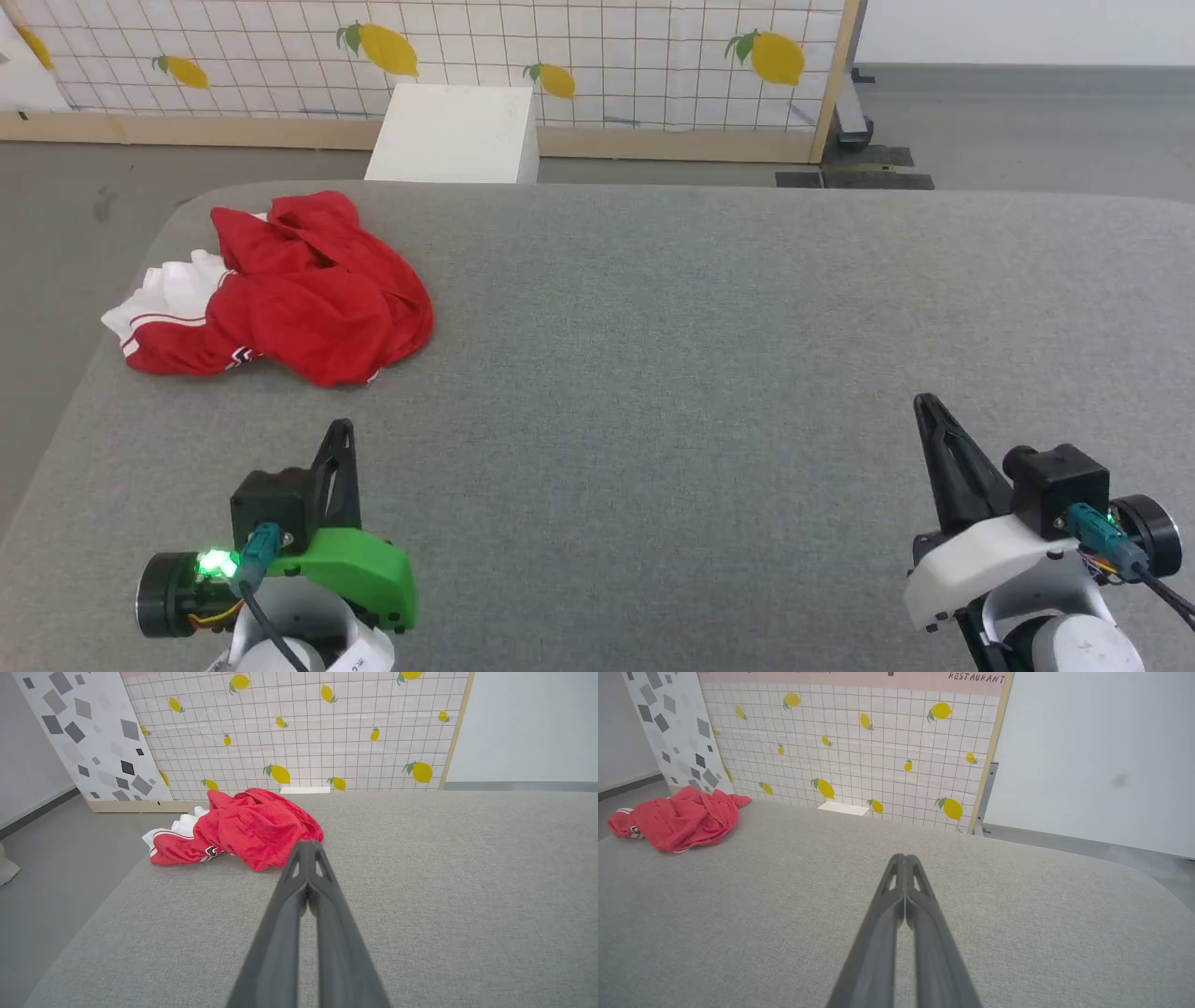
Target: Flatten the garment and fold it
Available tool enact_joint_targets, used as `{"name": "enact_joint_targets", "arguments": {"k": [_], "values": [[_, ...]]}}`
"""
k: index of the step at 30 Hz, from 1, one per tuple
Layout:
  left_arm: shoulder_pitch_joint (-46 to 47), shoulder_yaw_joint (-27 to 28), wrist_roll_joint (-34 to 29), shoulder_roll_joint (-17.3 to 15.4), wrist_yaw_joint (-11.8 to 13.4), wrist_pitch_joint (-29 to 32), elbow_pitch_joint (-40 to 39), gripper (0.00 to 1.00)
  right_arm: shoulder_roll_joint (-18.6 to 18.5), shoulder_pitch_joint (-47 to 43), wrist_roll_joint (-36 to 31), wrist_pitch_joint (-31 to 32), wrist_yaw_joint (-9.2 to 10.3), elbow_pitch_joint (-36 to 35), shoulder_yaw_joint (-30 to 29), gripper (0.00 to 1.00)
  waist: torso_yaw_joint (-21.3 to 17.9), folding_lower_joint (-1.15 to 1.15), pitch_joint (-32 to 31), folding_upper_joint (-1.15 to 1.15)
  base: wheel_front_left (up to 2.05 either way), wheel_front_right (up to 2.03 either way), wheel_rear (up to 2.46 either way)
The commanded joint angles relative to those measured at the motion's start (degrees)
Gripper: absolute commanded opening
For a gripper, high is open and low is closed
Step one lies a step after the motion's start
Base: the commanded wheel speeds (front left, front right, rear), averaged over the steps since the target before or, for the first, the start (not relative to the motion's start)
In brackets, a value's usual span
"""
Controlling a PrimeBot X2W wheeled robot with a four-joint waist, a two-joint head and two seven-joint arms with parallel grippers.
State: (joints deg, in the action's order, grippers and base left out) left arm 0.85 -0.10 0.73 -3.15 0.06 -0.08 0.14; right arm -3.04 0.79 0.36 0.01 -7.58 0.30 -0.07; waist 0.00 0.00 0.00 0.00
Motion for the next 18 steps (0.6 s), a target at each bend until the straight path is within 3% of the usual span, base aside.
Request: {"name": "enact_joint_targets", "arguments": {"k": [1,18], "values": [[-0.9,0.1,-0.7,0.3,-0.1,0.1,-0.1,0.0,0.2,-0.8,-0.4,0.0,0.09,-0.3,0.1,0.0,0.0,0.0,0.0,0.0,0.0,0.0,0.0],[-0.9,0.1,-0.7,0.3,-0.1,0.1,-0.1,0.0,0.2,-0.8,-0.4,0.0,0.09,-0.3,0.1,0.0,0.0,0.0,0.0,0.0,0.0,0.0,0.0]]}}
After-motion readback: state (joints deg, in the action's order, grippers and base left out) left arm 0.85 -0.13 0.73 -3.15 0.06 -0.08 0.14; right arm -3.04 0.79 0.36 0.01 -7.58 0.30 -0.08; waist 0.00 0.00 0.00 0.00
